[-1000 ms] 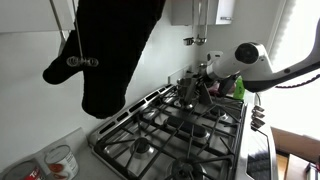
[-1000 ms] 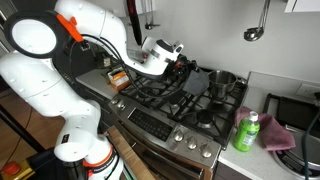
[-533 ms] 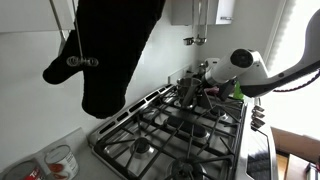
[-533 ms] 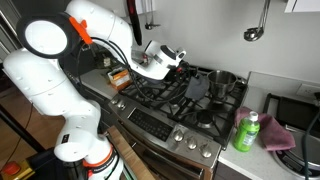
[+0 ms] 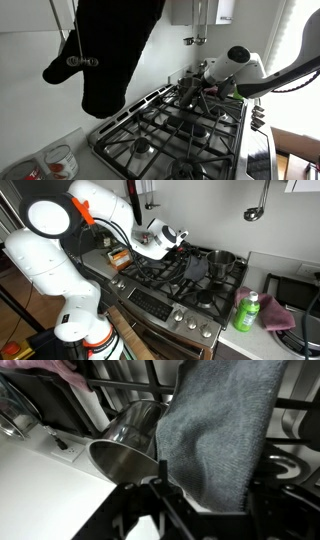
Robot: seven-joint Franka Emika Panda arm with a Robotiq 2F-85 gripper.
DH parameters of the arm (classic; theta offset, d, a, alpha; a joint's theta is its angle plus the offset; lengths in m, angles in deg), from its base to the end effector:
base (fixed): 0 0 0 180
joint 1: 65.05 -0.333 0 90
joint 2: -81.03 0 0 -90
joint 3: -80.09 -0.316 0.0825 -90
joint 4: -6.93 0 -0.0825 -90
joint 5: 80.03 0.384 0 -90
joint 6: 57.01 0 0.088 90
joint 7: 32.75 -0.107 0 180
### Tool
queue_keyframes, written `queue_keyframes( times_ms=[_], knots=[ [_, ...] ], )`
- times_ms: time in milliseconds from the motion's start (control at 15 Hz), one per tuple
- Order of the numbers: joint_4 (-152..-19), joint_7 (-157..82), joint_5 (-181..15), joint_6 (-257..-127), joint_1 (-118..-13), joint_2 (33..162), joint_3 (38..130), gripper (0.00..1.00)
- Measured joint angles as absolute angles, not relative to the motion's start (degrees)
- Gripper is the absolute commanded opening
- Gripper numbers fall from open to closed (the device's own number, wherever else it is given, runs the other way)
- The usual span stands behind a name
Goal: Put the kitchen towel on the pot them move the pot to the left
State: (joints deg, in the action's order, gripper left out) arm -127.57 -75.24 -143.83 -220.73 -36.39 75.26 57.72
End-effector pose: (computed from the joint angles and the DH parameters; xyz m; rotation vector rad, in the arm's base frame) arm 0.5191 -0.0059 0.4131 2.5401 0.1999 0.9059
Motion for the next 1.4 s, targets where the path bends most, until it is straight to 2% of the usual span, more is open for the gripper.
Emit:
queue_keyframes(
  times_ms=[67, 133, 800, 1133, 1267, 1400],
  knots=[
    [-127.57, -74.32, -142.32, -220.73, -36.39, 75.25, 57.72, 0.98],
    [-127.56, -73.66, -140.79, -220.73, -36.39, 75.22, 57.73, 1.00],
    [-127.36, -68.25, -125.07, -220.73, -36.75, 75.18, 57.87, 1.00],
    [-127.38, -59.11, -110.91, -221.77, -38.57, 75.22, 58.15, 1.00],
    [-127.38, -53.57, -103.81, -221.95, -41.51, 75.26, 60.01, 1.00],
    [-127.39, -47.94, -96.87, -222.06, -48.34, 75.28, 65.63, 1.00]
  ],
)
